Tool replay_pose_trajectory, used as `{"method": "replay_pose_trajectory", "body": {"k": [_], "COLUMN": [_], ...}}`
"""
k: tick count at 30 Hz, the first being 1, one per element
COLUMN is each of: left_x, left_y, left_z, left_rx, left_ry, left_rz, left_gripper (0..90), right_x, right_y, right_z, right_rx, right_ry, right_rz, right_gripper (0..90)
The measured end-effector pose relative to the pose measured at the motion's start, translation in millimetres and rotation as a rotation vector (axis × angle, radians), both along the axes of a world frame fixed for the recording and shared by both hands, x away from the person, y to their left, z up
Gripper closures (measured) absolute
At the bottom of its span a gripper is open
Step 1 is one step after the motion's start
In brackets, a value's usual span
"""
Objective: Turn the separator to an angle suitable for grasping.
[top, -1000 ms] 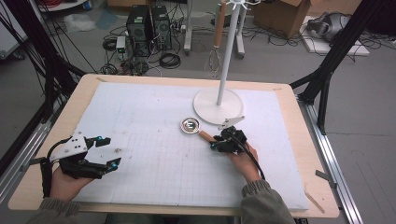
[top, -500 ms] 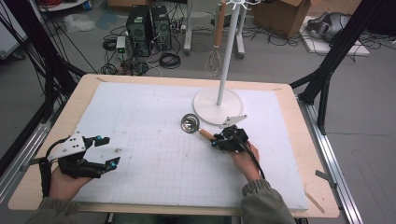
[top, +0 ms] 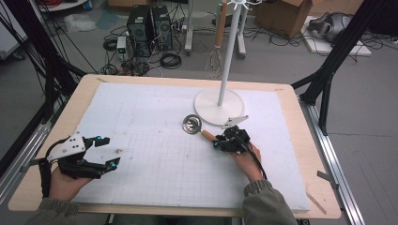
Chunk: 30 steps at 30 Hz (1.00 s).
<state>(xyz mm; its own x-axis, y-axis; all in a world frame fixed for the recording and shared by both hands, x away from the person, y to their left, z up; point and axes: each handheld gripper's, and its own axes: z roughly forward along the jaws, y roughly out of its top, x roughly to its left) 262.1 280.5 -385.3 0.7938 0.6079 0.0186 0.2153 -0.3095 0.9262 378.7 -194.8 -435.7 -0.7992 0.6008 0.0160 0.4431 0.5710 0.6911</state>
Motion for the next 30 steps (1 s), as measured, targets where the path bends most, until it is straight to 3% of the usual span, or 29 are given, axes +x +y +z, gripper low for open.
{"method": "replay_pose_trajectory", "body": {"k": [12,21,26,29,30], "left_x": [0.6,1.3,0.6,0.7,0.7], "left_y": [-1.7,-2.6,-1.3,-0.2,0.0], "left_z": [-1.3,-1.7,-0.9,-0.7,-0.6], "left_rx": [0.002,0.002,-0.001,-0.002,-0.001], "left_ry": [0.006,0.006,0.005,0.005,0.004], "left_rz": [-0.005,-0.007,-0.004,-0.001,-0.002], "left_gripper": [19.4,19.4,19.4,19.4,19.4], "right_x": [0.4,5.6,5.6,6.1,6.8], "right_y": [10.8,13.6,13.3,11.4,9.3], "right_z": [-2.7,-4.7,-3.8,-3.2,-2.1], "right_rx": [-0.064,-0.028,-0.033,-0.011,0.028], "right_ry": [-0.04,-0.02,-0.02,-0.019,-0.017], "right_rz": [-0.009,-0.027,-0.02,-0.025,-0.012], "right_gripper": [61.7,66.3,66.9,67.7,70.2]}}
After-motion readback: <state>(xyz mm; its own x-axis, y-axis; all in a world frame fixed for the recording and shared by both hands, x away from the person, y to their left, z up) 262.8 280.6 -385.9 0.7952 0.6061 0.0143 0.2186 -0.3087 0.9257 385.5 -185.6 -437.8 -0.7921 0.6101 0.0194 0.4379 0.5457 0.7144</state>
